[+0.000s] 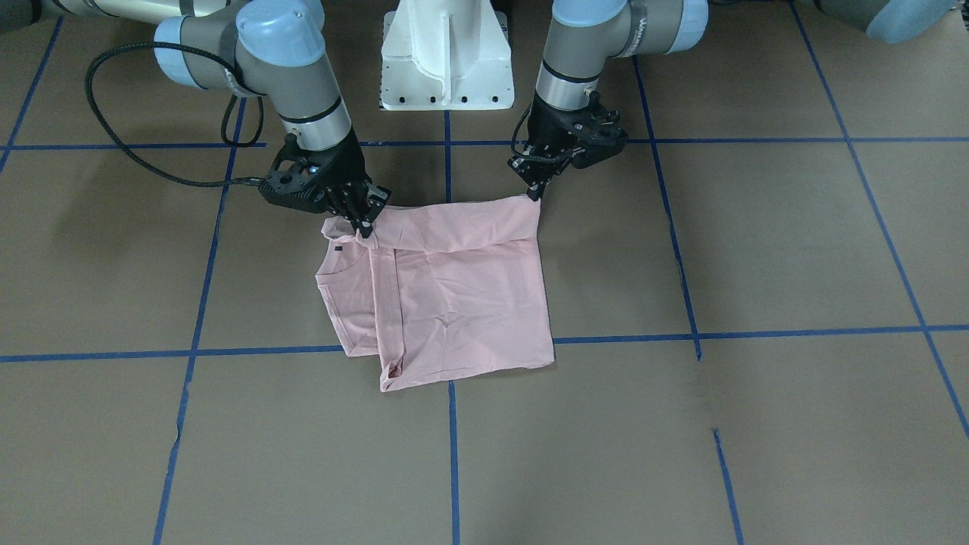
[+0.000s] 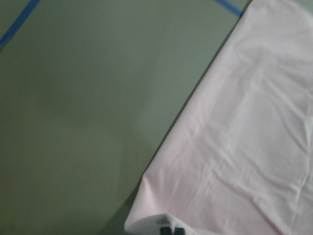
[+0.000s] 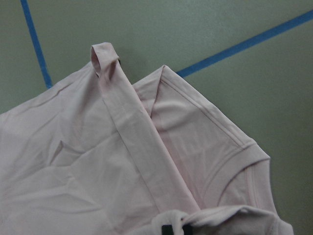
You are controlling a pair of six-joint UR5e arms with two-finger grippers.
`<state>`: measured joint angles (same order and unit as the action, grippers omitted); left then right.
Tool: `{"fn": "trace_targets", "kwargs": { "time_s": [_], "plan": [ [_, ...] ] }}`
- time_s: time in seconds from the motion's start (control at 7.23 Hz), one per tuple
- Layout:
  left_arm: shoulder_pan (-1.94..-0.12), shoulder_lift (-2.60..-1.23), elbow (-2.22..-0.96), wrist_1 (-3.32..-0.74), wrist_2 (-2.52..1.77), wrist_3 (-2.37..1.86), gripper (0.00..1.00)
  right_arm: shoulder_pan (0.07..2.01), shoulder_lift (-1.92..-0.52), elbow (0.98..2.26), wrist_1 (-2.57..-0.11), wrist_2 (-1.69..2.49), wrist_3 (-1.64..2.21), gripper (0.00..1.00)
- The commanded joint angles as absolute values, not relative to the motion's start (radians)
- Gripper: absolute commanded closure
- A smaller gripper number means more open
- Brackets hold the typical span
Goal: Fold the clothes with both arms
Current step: 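Open both grippers and lift them off the folded shirt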
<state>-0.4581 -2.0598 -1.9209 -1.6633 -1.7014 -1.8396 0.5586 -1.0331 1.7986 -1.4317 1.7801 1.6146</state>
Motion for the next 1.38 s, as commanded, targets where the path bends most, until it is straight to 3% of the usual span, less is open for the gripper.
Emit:
{"fn": "trace_targets", "kwargs": {
  "time_s": [0.0, 0.28, 0.41, 0.55, 1.24],
  "plan": [
    [-0.526, -2.088, -1.884, -1.693, -1.701, -1.838, 1.0, 0.615, -0.965, 1.65, -1.331, 1.782, 1.606, 1.0],
    [-0.659, -2.228, -1.56, -1.835, -1.703, -1.766, 1.0, 0.685, -0.817, 1.375, -1.232, 1.786, 1.605, 1.0],
    [-0.701, -2.249, -1.428, -1.959, -1.701, -1.755, 0.82, 0.71, -0.771, 1.25, -1.154, 1.784, 1.605, 0.89],
    [-0.716, -2.261, -1.37, -2.012, -1.7, -1.674, 0.01, 0.735, -0.735, 1.156, -1.09, 1.779, 1.579, 0.01],
    [-0.82, -2.252, -1.396, -2.008, -1.855, -1.55, 0.0, 0.908, -0.721, 1.101, -1.098, 1.958, 1.406, 0.0]
  ]
}}
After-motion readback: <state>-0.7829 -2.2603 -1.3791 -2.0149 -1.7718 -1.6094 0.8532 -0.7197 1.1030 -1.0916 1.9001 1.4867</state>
